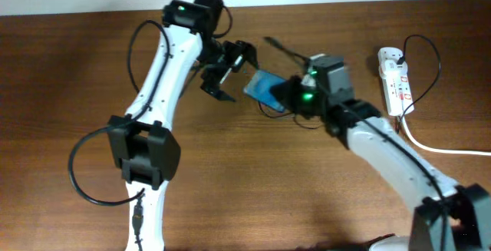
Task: Plug charger to phone and switch on socket
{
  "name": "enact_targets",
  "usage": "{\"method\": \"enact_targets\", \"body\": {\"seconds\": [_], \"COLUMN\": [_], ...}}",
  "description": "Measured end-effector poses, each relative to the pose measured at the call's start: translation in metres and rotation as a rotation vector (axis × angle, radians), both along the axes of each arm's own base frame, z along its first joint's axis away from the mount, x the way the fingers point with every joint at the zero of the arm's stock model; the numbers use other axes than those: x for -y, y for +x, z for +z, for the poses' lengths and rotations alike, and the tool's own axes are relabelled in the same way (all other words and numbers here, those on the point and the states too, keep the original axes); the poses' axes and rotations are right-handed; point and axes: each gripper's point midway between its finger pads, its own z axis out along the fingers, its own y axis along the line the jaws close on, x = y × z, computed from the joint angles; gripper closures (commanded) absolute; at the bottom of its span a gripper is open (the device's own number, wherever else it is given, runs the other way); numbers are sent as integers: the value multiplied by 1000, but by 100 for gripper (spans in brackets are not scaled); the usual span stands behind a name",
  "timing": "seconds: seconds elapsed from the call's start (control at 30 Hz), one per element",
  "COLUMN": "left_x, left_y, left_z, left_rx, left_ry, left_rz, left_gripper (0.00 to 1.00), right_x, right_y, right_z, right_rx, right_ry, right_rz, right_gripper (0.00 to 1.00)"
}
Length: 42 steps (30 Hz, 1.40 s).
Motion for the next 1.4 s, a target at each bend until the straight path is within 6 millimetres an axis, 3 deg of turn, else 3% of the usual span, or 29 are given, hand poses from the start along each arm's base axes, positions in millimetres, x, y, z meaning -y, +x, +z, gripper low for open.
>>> {"method": "enact_targets", "body": {"seconds": [0.07,0.13,0.23,0.37,0.5,0.6,0.73,0.9,1.03,1.17,1.3,1.4], "left_x": [-22,-34,-40,-39,-34,-30,-17,-12,-9,11,18,20], "left_y": [12,29,47,49,38,25,18,16,22,26,39,47], "left_z": [2,13,47,76,86,88,88,89,89,94,113,118], "left_rx": [76,228,481,659,737,772,832,853,906,956,1002,933], "left_ry": [-27,-136,-388,-572,-647,-669,-683,-686,-678,-692,-764,-780], "left_rz": [-63,-187,-329,-419,-495,-564,-646,-673,-698,-731,-685,-609], "left_gripper": [1,1,1,3,4,2,1,1,1,0,2,16], "right_x": [39,57,75,114,124,122,132,142,88,44,27,27], "right_y": [1,-2,-14,-49,-105,-114,-81,-44,-6,25,40,48], "right_z": [11,28,82,146,160,166,162,126,144,119,84,91], "right_rx": [-3,37,182,352,344,383,431,329,427,403,345,358], "right_ry": [-6,-3,80,113,90,80,199,384,513,620,633,645], "right_rz": [-60,-61,2,-6,-30,-25,-126,-359,-377,-454,-495,-515], "right_gripper": [96,96,96,96,96,96,96,96,96,96,96,96]}}
